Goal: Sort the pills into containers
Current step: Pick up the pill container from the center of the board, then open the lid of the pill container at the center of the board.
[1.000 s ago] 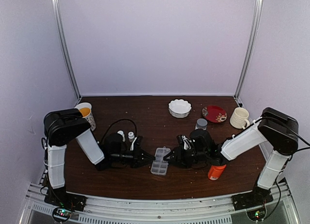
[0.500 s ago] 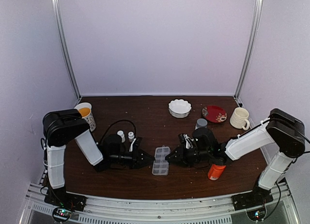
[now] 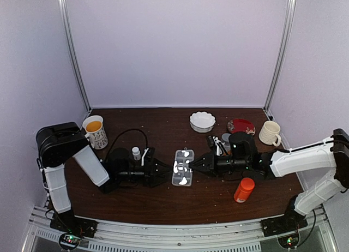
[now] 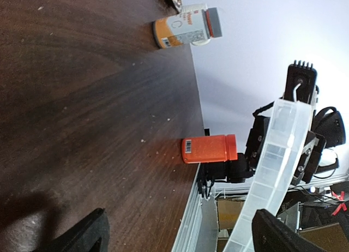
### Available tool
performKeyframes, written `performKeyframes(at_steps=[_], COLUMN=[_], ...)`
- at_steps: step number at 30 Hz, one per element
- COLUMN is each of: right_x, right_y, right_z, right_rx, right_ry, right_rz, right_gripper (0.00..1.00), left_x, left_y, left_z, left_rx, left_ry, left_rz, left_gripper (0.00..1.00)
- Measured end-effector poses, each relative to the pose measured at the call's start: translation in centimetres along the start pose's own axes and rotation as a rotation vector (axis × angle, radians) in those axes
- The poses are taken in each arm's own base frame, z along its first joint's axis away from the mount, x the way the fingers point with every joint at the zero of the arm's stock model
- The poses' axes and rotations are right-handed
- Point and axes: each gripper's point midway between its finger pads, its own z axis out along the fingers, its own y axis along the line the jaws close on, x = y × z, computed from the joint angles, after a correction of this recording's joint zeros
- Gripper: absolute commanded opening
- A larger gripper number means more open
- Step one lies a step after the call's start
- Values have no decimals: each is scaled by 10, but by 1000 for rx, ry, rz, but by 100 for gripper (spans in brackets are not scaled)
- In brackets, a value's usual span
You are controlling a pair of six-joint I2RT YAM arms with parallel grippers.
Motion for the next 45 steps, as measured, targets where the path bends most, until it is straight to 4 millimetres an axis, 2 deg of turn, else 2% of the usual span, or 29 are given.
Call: performKeyframes(at_steps=[3,10,15,19,24,27,32,35,40,45], right_x=[-7,-16,-20,-24,-27,-28,-27,-26,-27,-26], right_y=[15,32,45,60,72,74,73,72,74,79], right_z=[-7,-13,-20,-25,-26,-26,-26,-26,-27,-27], right_rx=[-21,-29,-45,-79,-107,-107,-102,-102,-109,-135], right_ry=[-21,-34,-45,-54,-53,-53,-51,-46,-46,-42], right_rz=[-30,-68,-98,-133,-166,-174,-182,-184,-190,-188], right_gripper=[19,20,21,21,22,22,22,22,32,32], left_x=[-4,-12,-14,-12,-4,-1,3,3,4,4], left_y=[-19,-84,-114,-116,-112,-121,-128,-132,-136,-139], left_z=[-2,-8,-10,-6,3,8,6,4,3,0], left_rx=[41,160,186,155,116,124,130,141,151,145], left_ry=[-13,-27,-27,-2,50,72,84,89,93,89], left_rz=[32,176,251,267,262,278,305,313,314,325], left_gripper=[93,92,91,85,64,51,23,13,9,8])
